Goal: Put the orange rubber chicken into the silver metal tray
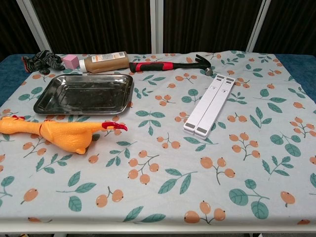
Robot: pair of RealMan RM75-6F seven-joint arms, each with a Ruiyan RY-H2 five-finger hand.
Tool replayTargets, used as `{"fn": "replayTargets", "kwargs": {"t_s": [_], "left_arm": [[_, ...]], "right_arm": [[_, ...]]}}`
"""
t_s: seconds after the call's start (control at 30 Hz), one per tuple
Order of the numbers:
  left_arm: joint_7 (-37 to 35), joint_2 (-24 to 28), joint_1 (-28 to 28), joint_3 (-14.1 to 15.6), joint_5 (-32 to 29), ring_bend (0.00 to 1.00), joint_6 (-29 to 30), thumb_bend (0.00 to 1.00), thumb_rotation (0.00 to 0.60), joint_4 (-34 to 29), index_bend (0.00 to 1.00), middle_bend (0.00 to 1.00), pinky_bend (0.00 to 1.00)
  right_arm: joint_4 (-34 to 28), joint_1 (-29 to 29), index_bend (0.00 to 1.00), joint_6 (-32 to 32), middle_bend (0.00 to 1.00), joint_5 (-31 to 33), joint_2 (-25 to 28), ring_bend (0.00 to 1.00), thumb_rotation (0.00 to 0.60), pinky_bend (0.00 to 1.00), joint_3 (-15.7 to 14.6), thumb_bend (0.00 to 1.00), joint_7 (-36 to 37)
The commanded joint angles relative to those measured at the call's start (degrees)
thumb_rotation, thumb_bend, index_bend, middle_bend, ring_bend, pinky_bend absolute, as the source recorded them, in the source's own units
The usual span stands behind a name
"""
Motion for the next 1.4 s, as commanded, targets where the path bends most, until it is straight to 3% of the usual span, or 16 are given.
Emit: {"fn": "replayTargets", "kwargs": {"t_s": [0.03, 0.5, 0.87, 1.17, 1.4], "left_arm": [[0.5, -1.2, 0.6, 0.0, 0.2, 0.08, 1.2, 0.02, 0.600, 0.3, 0.18, 0.17, 0.09], [0.3, -3.3, -0.1, 0.1, 2.3, 0.08, 0.9, 0.02, 0.600, 1.1, 0.18, 0.17, 0.12], [-8.0, -5.1, -9.4, -0.8, 6.4, 0.12, -10.7, 0.03, 0.600, 4.8, 0.18, 0.17, 0.16], [-10.2, -12.4, -15.8, 0.1, 5.9, 0.16, -20.5, 0.08, 0.600, 13.3, 0.29, 0.25, 0.20], [-10.2, -18.5, -16.8, 0.2, 3.4, 0.23, -22.2, 0.14, 0.600, 20.8, 0.34, 0.33, 0.27]], "right_arm": [[0.0, -0.5, 0.00, 1.3, 0.00, -0.3, 0.0, 0.00, 0.600, 0.00, 0.3, 0.09, 0.8], [0.5, -0.8, 0.00, 1.1, 0.00, -0.5, 1.1, 0.00, 0.600, 0.00, 0.1, 0.09, 3.8], [-0.6, 0.4, 0.00, -0.9, 0.00, 0.4, 2.4, 0.00, 0.600, 0.00, 0.7, 0.09, 2.4], [-1.3, 1.0, 0.00, -2.1, 0.00, 1.6, 2.6, 0.00, 0.600, 0.00, 0.9, 0.09, 1.5], [-1.2, 1.0, 0.00, -2.5, 0.00, 2.3, 2.6, 0.00, 0.600, 0.00, 0.8, 0.09, 1.5]]}}
